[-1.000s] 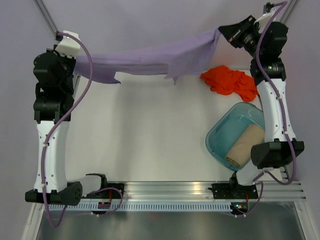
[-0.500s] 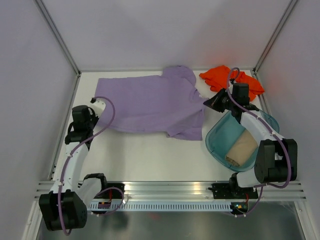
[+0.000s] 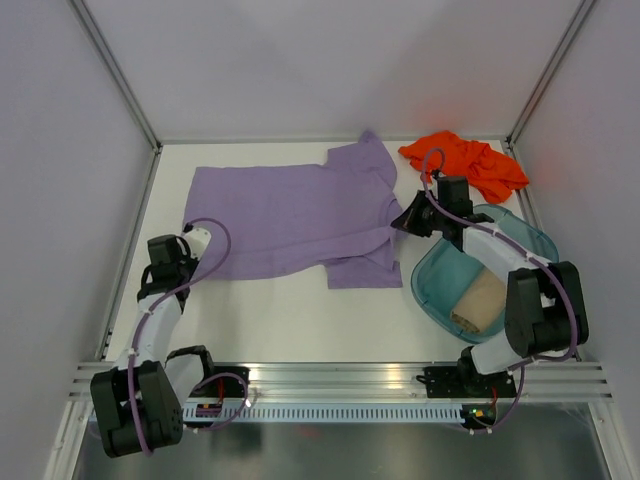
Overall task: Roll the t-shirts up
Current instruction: Flatten the tshirt
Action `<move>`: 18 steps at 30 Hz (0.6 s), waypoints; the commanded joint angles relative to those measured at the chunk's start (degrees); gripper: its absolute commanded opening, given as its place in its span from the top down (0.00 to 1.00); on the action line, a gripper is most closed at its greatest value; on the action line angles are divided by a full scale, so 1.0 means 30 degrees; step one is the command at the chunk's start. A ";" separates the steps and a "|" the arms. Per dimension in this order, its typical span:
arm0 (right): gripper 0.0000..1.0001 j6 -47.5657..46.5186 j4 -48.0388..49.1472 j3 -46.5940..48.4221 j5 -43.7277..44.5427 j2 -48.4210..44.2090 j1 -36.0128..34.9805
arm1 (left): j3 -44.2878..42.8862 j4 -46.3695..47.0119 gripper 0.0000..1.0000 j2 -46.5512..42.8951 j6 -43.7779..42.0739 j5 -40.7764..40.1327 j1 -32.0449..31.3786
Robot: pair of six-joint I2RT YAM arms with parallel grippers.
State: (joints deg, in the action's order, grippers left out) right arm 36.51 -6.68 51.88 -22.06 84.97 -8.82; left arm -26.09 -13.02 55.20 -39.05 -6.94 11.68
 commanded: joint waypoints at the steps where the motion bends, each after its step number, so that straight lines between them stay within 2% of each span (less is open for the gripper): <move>1: 1.00 -0.0713 0.0644 0.1161 0.1667 0.1293 -0.0282 | -0.0619 0.1702 0.98 0.0960 -0.0022 0.0877 0.0149; 2: 1.00 -0.0948 0.0354 0.1629 0.2396 0.2021 -0.0399 | -0.0766 0.1847 0.98 0.1197 0.0095 0.0965 0.0120; 4: 0.93 -0.2026 -0.0349 0.3705 0.3045 0.3019 -0.0838 | -0.1322 0.1878 0.98 0.1753 0.0388 0.1170 0.0120; 6: 0.82 -0.2820 -0.1754 0.5404 0.4391 0.4718 -0.1423 | -0.1819 0.1907 0.98 0.2574 0.0622 0.1346 0.0149; 7: 0.66 -0.3144 -0.2223 0.7066 0.4860 0.5304 -0.1599 | -0.1996 0.1936 0.98 0.2809 0.0739 0.1462 0.0120; 9: 0.48 -0.3936 -0.3891 0.9556 0.6121 0.6974 -0.1951 | -0.2376 0.1936 0.98 0.3454 0.1002 0.1493 0.0120; 11: 0.45 -0.4549 -0.5935 1.0711 0.7841 0.7741 -0.2011 | -0.2496 0.1878 0.98 0.3660 0.1150 0.1522 0.0148; 13: 0.42 -0.4933 -0.6590 1.0338 0.8991 0.6696 -0.2157 | -0.2409 0.1790 0.98 0.3544 0.1238 0.1727 0.0119; 17: 0.45 -0.4294 -0.6155 0.6856 0.8911 0.3938 -0.2450 | -0.2086 0.1673 0.98 0.2958 0.1559 0.1990 0.0120; 18: 0.49 -0.4058 -0.6095 0.6094 0.8444 0.3527 -0.2538 | -0.2086 0.1615 0.98 0.2755 0.1590 0.2049 0.0149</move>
State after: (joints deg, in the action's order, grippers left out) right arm 24.08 -21.47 75.77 1.21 101.89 -15.86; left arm -31.51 -9.47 65.54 -36.88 -3.18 11.84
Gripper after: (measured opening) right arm 0.533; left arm 0.030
